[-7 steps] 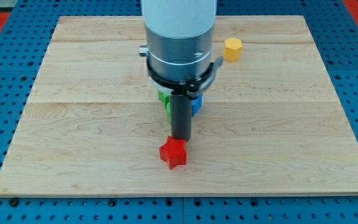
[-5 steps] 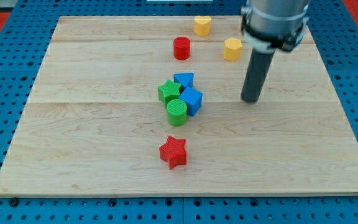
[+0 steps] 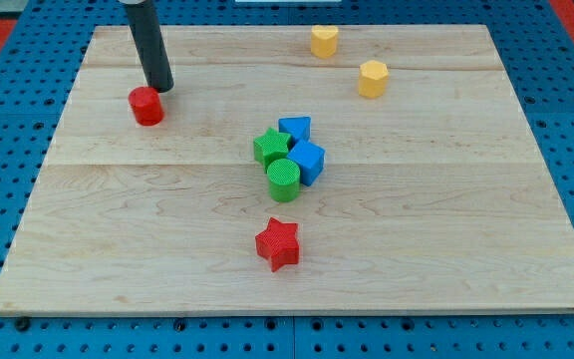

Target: Slide red circle towards the red star

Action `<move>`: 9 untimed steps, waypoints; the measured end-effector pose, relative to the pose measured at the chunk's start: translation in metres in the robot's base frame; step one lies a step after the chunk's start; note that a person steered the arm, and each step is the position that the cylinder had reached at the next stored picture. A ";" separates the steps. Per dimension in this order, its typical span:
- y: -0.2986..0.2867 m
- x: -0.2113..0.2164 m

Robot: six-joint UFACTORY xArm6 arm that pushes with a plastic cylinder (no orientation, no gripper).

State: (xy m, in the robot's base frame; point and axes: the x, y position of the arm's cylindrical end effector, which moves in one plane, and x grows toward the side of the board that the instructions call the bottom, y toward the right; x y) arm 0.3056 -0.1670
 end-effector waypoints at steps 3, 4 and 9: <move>-0.009 0.067; -0.008 0.067; 0.007 0.209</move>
